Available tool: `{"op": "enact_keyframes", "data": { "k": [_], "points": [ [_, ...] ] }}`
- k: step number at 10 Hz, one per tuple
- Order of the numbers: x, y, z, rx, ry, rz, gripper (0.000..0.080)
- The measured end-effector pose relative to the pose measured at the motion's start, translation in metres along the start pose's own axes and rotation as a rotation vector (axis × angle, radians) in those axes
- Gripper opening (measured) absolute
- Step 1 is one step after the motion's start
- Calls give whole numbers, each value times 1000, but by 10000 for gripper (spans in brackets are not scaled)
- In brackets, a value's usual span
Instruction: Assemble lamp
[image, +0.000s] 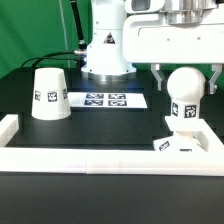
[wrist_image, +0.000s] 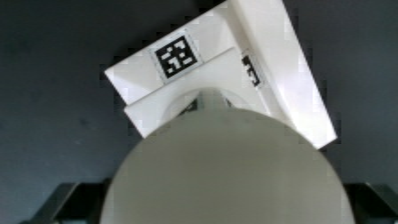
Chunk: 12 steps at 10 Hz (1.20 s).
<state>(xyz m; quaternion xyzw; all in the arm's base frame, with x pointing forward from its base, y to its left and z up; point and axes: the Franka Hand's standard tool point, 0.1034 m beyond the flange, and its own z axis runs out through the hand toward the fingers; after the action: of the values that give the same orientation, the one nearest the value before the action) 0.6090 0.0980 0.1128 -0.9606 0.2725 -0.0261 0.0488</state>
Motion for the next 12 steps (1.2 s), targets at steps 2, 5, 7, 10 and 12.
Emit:
{"op": "enact_keyframes", "data": {
  "k": [2,5,7,10,12],
  "points": [
    [0,2,0,31,9,230,579],
    [-7,-2,2,51,-11,614,579],
    [-11,-7,1,65,-26,794,579],
    [-13,-13,0,84,-52,973,579],
    [-16,-16,-6,67,-70,848,691]
  ]
}}
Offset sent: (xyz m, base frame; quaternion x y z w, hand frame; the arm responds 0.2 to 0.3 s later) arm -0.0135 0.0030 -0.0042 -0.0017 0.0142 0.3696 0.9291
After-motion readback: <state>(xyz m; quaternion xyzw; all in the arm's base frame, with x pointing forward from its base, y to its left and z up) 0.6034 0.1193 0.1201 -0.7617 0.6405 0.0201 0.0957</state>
